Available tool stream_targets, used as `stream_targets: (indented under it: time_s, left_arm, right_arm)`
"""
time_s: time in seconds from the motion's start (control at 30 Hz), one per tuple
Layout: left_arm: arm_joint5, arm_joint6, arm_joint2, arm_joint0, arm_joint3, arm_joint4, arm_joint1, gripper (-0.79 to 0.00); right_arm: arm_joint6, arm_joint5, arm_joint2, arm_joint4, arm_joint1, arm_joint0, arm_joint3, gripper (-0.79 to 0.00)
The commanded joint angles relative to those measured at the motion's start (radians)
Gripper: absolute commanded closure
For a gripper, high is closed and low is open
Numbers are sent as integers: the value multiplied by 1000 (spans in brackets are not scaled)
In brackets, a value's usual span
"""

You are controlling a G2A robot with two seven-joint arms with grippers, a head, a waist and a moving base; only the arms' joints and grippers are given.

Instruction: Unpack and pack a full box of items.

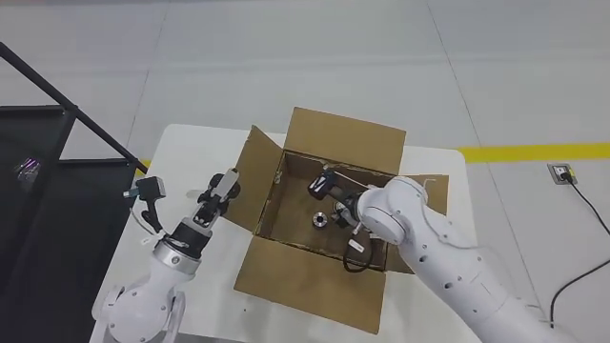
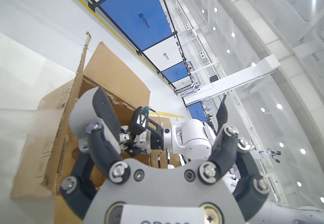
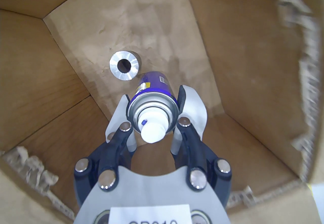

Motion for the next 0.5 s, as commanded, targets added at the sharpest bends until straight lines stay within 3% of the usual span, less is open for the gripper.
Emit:
stream_targets:
  time_s: [0.0, 0.27, 0.47]
  left_arm:
    - [1, -5, 10, -5, 5, 0, 0, -785]
    - [0, -18, 53, -31, 39, -8, 1, -785]
    - [-2, -24, 71, -47, 66, -22, 2, -785]
  right_arm:
    - [53, 43, 58, -56, 22, -54, -131, 0]
    - [151, 231, 344, -336, 92, -349, -664, 0]
    - [175, 328, 558, -447, 111, -526, -799, 0]
